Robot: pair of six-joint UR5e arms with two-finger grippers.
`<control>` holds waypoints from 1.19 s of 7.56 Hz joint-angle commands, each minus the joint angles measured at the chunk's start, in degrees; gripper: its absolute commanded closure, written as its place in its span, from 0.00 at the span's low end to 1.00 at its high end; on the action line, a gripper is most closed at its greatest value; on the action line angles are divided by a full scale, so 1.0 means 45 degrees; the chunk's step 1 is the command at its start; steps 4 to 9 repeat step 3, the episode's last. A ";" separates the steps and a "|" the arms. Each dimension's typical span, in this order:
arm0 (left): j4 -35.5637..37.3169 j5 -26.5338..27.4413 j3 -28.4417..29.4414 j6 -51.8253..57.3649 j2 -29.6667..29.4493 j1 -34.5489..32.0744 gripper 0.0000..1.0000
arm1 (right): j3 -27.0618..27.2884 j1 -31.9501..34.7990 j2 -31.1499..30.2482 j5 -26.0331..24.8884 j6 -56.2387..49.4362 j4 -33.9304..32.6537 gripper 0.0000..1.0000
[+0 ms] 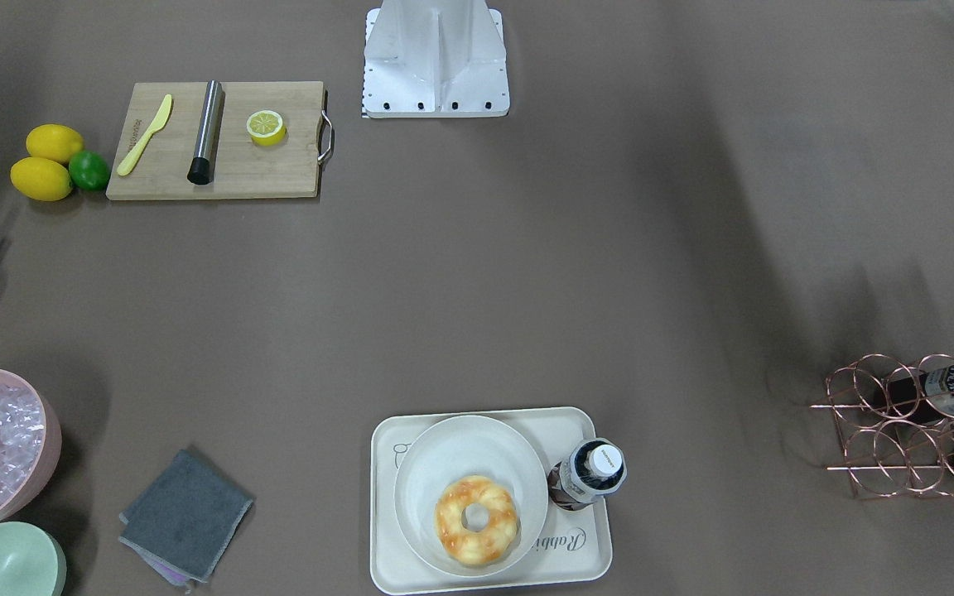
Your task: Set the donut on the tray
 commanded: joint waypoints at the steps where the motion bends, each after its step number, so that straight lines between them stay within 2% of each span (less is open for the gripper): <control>1: -0.0048 -0.0016 -0.0165 -0.0004 0.0012 -0.0033 0.02 | 0.0014 0.0031 -0.0036 -0.0021 -0.0002 0.0003 0.00; 9: -0.0029 -0.0016 -0.0224 -0.0004 0.0031 -0.0053 0.02 | 0.0014 0.0070 -0.0056 -0.0021 -0.0002 0.0003 0.00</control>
